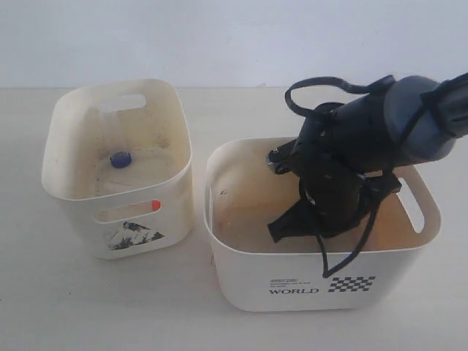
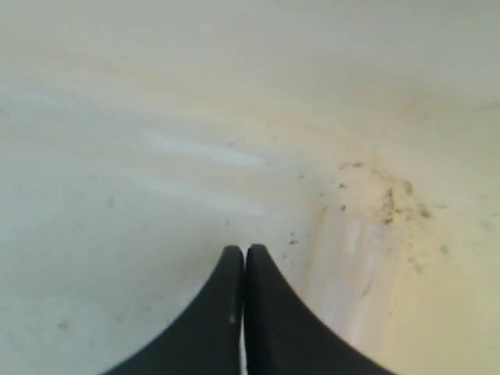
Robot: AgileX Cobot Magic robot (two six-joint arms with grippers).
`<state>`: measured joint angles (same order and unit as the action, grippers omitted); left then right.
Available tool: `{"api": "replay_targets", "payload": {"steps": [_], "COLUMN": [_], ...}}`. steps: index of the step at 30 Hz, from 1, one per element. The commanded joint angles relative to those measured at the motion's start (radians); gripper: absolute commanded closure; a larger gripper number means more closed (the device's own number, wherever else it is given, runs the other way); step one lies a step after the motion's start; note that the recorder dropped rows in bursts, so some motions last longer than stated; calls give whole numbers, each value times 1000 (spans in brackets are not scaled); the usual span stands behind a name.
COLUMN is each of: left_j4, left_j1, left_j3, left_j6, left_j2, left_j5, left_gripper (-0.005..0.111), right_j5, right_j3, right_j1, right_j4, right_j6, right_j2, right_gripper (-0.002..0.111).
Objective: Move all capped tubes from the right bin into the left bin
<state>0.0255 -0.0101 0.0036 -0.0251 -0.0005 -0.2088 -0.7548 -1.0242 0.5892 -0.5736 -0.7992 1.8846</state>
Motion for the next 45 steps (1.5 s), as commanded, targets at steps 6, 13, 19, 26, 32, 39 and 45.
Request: {"api": "replay_targets", "payload": {"steps": [6,13,19,26,32,39,45], "left_j4": [-6,-6,-6,-6,-6,-6,-6], "left_j1": [0,0,0,0,0,0,0], "left_j3": [-4,-4,-4,-4,-4,-4,-4], "left_j6": [-10,-10,-10,-10,-10,-10,-10], "left_j2": [0,0,0,0,0,0,0], "left_j5": [6,6,6,6,6,6,6], "left_gripper": [102,102,102,102,102,102,102], "right_j5": [-5,-5,-18,-38,17,29,63], "right_j3": [3,3,3,3,3,3,3], "right_j1": [-1,-1,-1,-1,-1,-1,-1], "right_j4": [14,52,183,199,202,231,231], "right_j6": [5,36,108,139,149,164,164], "right_j2": [-219,-327,-339,-339,-339,-337,-337], "right_gripper": [108,108,108,108,81,30,49]}}
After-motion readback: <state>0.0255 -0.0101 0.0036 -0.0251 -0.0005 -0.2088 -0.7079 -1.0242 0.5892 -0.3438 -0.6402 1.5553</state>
